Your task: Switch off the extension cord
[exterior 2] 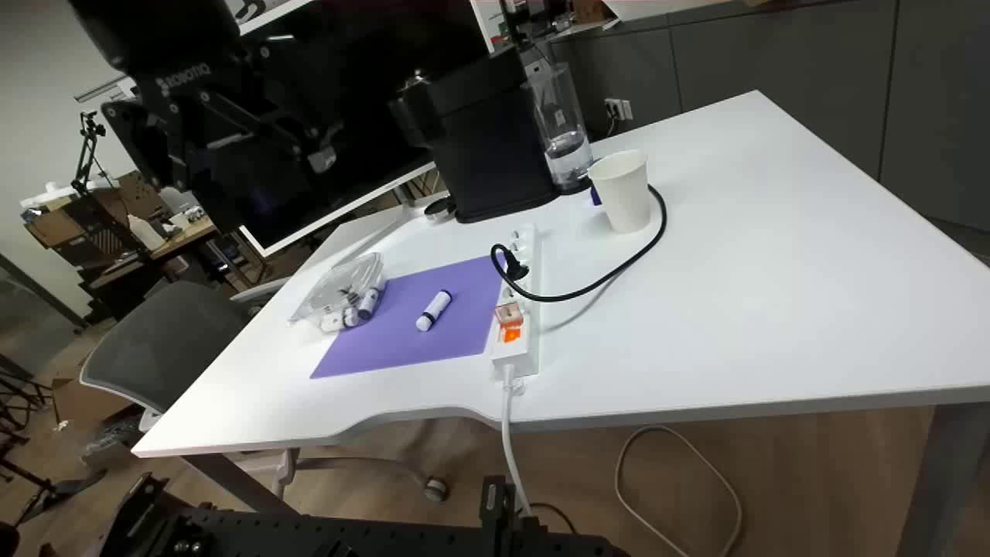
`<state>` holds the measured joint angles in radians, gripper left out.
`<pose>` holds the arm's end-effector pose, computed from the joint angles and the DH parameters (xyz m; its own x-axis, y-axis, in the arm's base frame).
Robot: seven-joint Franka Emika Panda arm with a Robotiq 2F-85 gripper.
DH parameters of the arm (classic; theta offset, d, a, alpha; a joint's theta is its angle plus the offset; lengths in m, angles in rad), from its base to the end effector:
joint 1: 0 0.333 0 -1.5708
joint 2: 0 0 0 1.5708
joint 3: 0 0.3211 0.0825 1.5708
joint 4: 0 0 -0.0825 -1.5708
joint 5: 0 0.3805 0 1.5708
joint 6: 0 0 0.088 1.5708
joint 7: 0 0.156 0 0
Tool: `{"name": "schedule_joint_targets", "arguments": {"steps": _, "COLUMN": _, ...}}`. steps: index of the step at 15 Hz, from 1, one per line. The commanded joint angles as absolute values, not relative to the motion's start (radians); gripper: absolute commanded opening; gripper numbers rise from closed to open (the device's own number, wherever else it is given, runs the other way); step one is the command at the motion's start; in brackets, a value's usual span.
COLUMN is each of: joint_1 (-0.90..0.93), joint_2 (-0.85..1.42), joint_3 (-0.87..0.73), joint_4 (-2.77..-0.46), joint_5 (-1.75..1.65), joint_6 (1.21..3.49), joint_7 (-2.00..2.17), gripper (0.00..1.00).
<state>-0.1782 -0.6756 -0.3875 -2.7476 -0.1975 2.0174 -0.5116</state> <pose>0.2698 -0.1705 0.3487 0.9910 0.1299 -0.0330 0.1262 -0.9873 -0.0966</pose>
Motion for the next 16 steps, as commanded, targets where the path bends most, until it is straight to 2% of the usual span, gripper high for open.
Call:
{"name": "schedule_joint_targets", "arguments": {"steps": 1, "joint_1": -0.188, "joint_2": -0.673, "joint_3": -0.378, "joint_4": -2.747, "joint_5": -0.19, "joint_6": 2.017, "joint_7": -0.517, "gripper": 1.0}}
{"name": "schedule_joint_targets", "arguments": {"steps": 11, "joint_1": -0.188, "joint_2": -0.673, "joint_3": -0.378, "joint_4": -2.747, "joint_5": -0.19, "joint_6": 2.017, "joint_7": -0.517, "gripper": 1.0}}
{"name": "schedule_joint_targets", "arguments": {"steps": 16, "joint_1": -0.206, "joint_2": -0.575, "joint_3": -0.356, "joint_4": -2.716, "joint_5": -0.216, "joint_6": 2.176, "joint_7": -0.47, "gripper": 1.0}}
